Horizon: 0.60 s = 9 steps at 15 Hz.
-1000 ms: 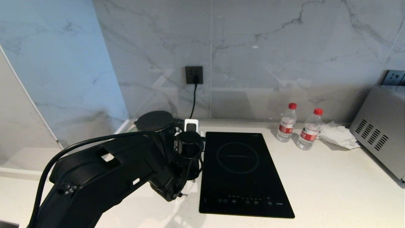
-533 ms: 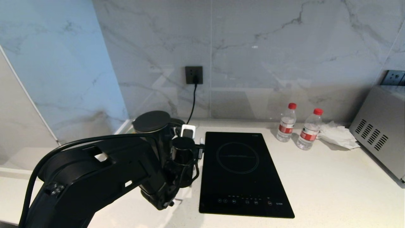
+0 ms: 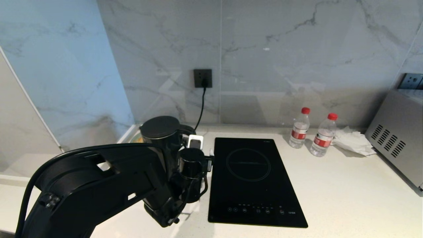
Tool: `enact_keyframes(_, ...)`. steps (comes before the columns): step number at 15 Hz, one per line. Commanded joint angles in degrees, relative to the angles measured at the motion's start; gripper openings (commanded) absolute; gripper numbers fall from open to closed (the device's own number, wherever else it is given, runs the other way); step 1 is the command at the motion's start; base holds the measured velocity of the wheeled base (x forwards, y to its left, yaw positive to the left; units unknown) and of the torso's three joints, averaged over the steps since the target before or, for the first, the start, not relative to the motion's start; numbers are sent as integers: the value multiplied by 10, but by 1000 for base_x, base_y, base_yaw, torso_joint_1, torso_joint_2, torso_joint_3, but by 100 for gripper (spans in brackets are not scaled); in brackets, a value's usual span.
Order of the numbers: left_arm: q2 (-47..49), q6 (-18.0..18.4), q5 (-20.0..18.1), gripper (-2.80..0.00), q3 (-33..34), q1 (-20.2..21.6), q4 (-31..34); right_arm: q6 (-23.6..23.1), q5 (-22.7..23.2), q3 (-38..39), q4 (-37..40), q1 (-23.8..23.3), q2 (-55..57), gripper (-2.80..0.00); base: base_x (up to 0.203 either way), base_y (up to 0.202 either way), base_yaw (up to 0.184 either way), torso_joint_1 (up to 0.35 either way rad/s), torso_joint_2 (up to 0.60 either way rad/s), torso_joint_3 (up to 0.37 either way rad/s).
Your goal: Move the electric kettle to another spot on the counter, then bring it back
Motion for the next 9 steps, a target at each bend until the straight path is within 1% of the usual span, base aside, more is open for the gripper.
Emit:
enact_keyframes(1,-17,-6,0,0,22,-7,-6,0,0,0,0,0,1,-280,0,0,0,0,0,0)
enact_keyframes(3,-30,-15,-1,0,48,-12,-16,0,0,0,0,0,1,-280,0,0,0,0,0,0)
enact_keyframes(4,-32,-16,-1,0,65,-15,-32,0,0,0,0,0,1,-280,0,0,0,0,0,0)
enact_keyframes(7,-29,-16,-4,0,132,-32,-91,0,0,0,0,0,1,-280,0,0,0,0,0,0)
enact_keyframes(9,-9,-16,-4,0,178,-50,-142,0,0,0,0,0,1,-280,0,0,0,0,0,0)
